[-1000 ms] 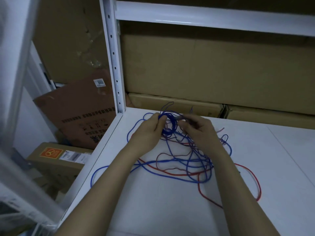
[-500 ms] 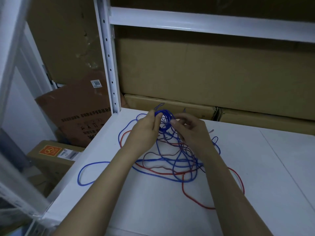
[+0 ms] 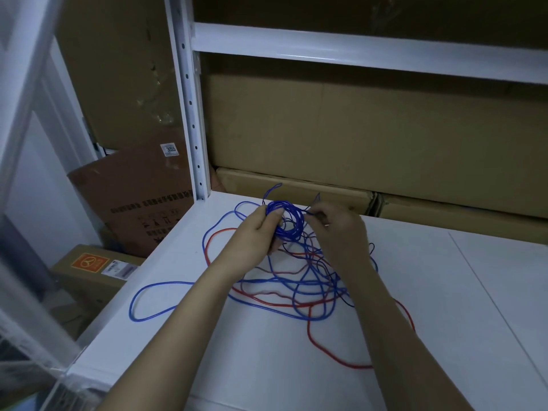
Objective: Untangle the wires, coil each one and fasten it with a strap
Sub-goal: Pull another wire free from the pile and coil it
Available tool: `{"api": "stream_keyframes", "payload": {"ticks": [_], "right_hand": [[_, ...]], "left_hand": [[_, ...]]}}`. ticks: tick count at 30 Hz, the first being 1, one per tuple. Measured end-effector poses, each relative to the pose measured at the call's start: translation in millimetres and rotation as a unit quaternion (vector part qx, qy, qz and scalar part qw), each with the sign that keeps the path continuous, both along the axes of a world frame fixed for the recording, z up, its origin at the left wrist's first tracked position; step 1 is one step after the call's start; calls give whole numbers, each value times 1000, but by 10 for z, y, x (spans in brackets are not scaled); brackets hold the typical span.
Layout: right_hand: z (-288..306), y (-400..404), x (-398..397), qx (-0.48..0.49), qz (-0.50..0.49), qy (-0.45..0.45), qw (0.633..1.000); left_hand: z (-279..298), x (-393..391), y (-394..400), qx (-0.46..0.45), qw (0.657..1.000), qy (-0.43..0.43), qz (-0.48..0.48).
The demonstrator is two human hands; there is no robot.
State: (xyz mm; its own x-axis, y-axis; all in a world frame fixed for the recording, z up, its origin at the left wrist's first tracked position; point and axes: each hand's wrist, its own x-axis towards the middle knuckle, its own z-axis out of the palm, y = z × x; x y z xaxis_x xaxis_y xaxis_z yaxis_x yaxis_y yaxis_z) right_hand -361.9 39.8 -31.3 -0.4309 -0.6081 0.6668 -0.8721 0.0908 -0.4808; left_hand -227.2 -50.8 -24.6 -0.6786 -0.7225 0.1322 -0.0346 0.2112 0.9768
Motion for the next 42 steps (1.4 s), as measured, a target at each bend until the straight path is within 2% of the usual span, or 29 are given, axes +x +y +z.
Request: {"api": "stream_keyframes", "payload": {"ticks": [2, 4, 8, 12, 17, 22, 26, 29, 31, 34, 35, 37, 39, 42], "right_hand": [[-29, -49, 93, -33, 30, -159, 986], [-61, -88, 173, -58, 55, -254, 964], [-49, -121, 236, -83, 78, -340, 933], [9, -102, 210, -50, 135, -428, 892], [-2, -81, 235, -45, 182, -459, 868], [-37, -80, 209, 12, 186, -417, 890], [-22, -112, 255, 14, 247, -488, 837], [11, -119, 270, 15, 278, -506, 816], [8, -112, 303, 23, 277, -483, 830], [-48, -153, 339, 7, 186, -365, 912], [-63, -178, 337, -7, 153, -344, 926], [-64, -220, 317, -12, 114, -344, 932], [-64, -238, 270, -11, 106, -379, 919], [-61, -245, 189, -19, 91, -433, 897]], "left_hand": [[-5, -6, 35, 12, 1000, 21, 19], [-26, -12, 59, 7, 998, 31, 54], [-48, -22, 56, 14, 993, 47, 106], [-43, -13, 33, -3, 992, 39, 120], [-50, -9, 25, -17, 992, 15, 122], [-54, -36, 32, -45, 992, -8, 118], [-100, -76, 7, -79, 985, -40, 146], [-110, -85, 8, -86, 981, -41, 166], [-116, -95, 2, -98, 979, -43, 173], [-120, -118, 8, -110, 979, -40, 164], [-116, -115, 15, -104, 983, -31, 148], [-128, -82, 12, -81, 993, 2, 90], [-162, -22, -17, -66, 997, 7, 26], [-263, 85, -49, -104, 993, -48, 34]]}}
